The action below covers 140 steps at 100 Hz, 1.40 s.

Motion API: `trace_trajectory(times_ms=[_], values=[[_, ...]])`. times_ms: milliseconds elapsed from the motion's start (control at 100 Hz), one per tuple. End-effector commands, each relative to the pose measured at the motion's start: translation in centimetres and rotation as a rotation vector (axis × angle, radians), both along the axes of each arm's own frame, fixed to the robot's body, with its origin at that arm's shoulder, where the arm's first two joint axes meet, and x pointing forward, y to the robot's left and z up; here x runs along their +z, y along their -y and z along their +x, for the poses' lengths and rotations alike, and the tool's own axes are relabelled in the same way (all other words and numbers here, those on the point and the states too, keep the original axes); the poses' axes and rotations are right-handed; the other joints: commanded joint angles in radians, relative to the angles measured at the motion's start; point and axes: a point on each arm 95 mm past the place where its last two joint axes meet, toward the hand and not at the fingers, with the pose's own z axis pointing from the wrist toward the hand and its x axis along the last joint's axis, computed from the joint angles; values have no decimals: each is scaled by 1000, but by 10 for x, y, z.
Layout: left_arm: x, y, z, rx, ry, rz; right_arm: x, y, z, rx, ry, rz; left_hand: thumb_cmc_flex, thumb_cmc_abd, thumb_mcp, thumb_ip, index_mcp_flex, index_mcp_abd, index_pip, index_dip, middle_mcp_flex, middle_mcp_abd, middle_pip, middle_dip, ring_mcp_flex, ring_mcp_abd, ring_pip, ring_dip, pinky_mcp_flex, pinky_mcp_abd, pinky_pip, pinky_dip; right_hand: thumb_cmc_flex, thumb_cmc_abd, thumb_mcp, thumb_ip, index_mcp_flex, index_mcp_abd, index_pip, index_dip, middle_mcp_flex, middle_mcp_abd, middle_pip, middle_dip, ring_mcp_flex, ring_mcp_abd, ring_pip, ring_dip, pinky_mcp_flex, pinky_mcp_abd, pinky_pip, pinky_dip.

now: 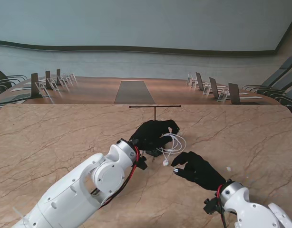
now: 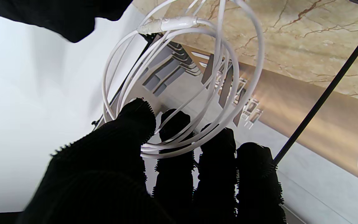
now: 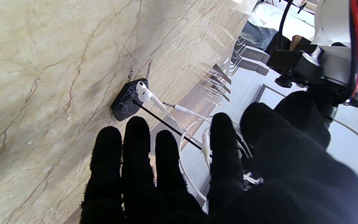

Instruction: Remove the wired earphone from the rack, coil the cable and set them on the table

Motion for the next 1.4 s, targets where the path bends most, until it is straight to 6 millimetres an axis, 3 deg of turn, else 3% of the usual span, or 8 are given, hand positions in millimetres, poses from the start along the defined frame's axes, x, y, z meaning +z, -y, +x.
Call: trace_trajectory(times_ms=[0,300,1130,1220,1390], values=[[2,2,-4,-4,-2,-10,-2,-1,4,-2,-6,-7,-4,29,63,-9,55,-15,93,0,34,11,31,-9,23,18,30,4,14,27,55,28,3,11,-19,-23,-67,68,-83,76,5,-27,21,15,20,-15,24,8,8,-13,51,-4],[4,3,-8,-17,-10,-18,-12,-3,22,-18,-24,-16,-7,28,66,-8,55,-14,95,-3,57,8,42,-33,57,24,47,-3,51,45,77,31,0,-30,-5,-49,-152,92,-115,71,-33,-24,11,3,8,-28,17,3,14,-36,81,1],[3,9,-8,-27,-29,-62,-25,-25,39,-6,-72,-15,-11,19,83,-8,62,-6,99,-10,108,6,51,-116,119,45,69,-29,118,81,114,18,-7,-104,110,-82,-166,40,-127,26,-22,-19,15,-19,24,-27,21,-2,30,-33,86,-6],[3,8,-8,-26,-30,-64,-26,-27,40,-23,-69,0,-12,17,85,-8,63,-4,101,-10,111,5,53,-121,122,46,71,-31,121,84,117,16,-17,-106,111,-87,-253,63,-128,15,-31,-17,20,-19,24,-28,22,-1,31,-35,89,-7],[3,5,-8,-18,-30,-65,-27,-28,40,-37,-72,8,-13,16,87,-7,64,-3,101,-11,113,6,57,-126,124,46,73,-33,125,86,120,14,-29,-107,106,-91,-261,93,-195,-42,-43,-16,20,-24,16,-31,20,0,25,-35,87,-11]])
